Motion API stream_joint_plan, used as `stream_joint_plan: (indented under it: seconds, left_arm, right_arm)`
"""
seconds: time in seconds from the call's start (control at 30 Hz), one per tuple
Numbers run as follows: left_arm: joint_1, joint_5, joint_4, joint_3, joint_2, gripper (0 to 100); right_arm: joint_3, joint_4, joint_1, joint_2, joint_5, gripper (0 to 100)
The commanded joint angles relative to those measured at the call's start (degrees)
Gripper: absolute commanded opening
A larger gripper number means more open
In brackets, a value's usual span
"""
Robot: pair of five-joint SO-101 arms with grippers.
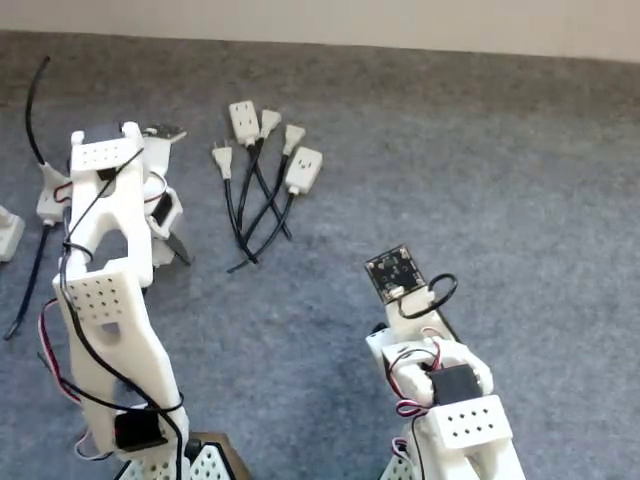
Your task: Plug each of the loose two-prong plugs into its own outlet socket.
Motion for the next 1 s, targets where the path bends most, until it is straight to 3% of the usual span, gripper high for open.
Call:
stream_joint_plan:
  seconds: [0.0, 0.17, 0.27, 0.73, 0.87, 0.97]
  left_arm:
    - [-0.5, -0.3, 1.5, -3.0, -0.2, 16]
    - [-0.5, -1.7, 6.3, -10.1, -0.5, 0]
    - [0.9, -7.0, 6.5, -6.1, -4.9, 0]
    - [29.9, -31.5, 6.3, 55.6, -54.5, 0]
    - [32.7, -37.9, 0.8, 66.7, -57.5, 0]
    - [32.6, -38.9, -5.9, 71.9, -57.5, 1]
  right_arm:
    - [-0.4, -0.9, -0.4, 0.7, 0.8, 20.1]
    - [-0.4, -0.9, -0.4, 0.7, 0.8, 20.1]
    - [-0.4, -0.9, -0.4, 0.7, 0.8, 20.1]
    - [-0.4, -1.0, -0.4, 0.7, 0.8, 20.1]
    - [-0.4, -1.0, -0.4, 0.7, 0.8, 20.1]
    - [-0.4, -1.0, -0.4, 0.7, 0.8, 20.1]
